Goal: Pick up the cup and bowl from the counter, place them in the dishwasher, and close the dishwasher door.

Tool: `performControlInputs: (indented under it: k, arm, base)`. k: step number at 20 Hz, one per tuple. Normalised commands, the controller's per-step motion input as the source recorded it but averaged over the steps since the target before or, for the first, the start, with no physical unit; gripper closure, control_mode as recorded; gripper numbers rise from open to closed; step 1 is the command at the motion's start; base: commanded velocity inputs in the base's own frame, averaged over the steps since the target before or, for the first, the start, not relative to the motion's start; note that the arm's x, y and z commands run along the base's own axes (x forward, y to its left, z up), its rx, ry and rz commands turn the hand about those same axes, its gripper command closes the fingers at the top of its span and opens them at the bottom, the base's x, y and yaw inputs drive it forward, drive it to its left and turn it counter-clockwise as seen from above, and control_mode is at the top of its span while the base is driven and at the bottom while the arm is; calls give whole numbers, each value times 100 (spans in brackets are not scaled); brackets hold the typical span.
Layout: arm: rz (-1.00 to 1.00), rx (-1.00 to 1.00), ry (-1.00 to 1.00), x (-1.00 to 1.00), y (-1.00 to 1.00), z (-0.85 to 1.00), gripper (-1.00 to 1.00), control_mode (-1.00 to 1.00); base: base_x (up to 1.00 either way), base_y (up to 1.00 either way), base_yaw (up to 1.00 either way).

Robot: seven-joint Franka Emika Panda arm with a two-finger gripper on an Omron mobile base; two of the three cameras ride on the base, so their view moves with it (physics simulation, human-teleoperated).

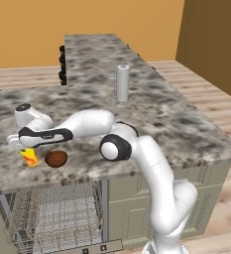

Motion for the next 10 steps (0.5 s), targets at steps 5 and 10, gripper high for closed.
performControlInputs:
  k: [5, 10]
  arm:
    - [5, 0, -11, -35, -3, 1, 100, -100]
    - [7, 0, -14, -31, 0, 23, 100, -100]
  base:
    - [0, 0, 0]
    - [0, 0, 0]
